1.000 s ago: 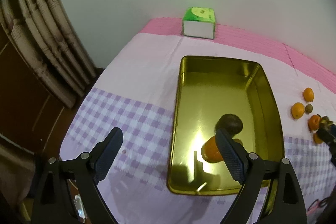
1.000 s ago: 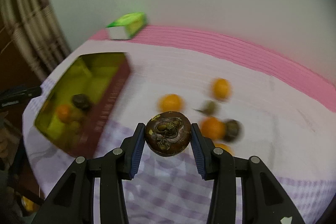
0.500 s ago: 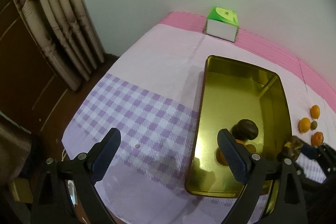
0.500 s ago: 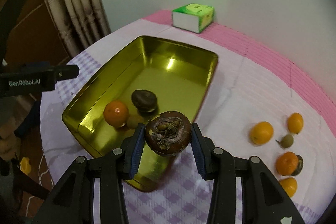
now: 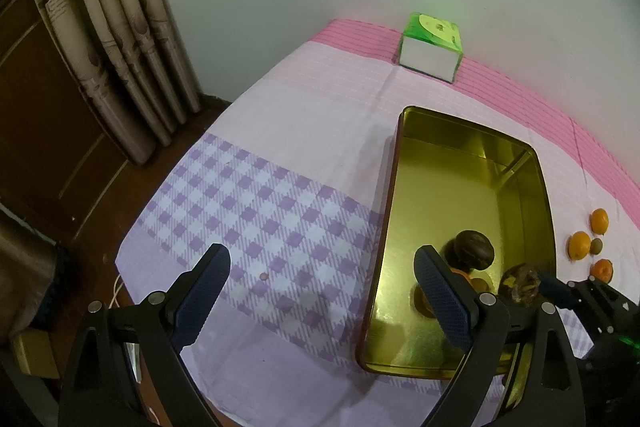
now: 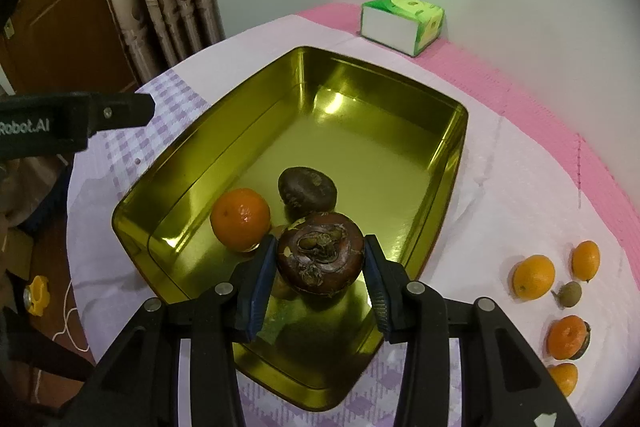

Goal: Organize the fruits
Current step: 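Carry the held mangosteen over the tin tray with the right gripper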

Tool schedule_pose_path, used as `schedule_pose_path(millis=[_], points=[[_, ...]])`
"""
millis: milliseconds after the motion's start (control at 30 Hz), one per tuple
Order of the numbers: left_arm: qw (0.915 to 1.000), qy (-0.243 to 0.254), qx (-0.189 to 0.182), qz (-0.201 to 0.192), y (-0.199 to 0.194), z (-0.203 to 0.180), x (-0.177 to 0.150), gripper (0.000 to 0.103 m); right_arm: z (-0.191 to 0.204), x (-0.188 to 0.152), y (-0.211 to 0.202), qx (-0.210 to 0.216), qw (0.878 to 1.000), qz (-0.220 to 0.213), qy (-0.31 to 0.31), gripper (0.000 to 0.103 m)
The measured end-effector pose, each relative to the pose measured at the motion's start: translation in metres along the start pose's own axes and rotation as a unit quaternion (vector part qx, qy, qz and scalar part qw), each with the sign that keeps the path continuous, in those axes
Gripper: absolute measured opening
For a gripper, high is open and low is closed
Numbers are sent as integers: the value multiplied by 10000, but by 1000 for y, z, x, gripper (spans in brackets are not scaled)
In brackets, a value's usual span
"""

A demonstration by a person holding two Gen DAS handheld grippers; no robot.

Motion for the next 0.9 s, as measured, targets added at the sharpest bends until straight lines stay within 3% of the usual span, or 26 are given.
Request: schedule_pose_path(millis=[900], points=[[9999,130,-51,12,2,-10,-1,93,2,-2,6,-67,9999,100,-37,40]])
Point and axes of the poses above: each gripper's, at about its wrist camera, not at the fingertips, and y roughly the way its jaws point, z to its left, x to its top, the point moved 2 cm from there along y, roughly the way its jaws point, and after that the axes turned 13 degrees about y, right-handed, at the moved point
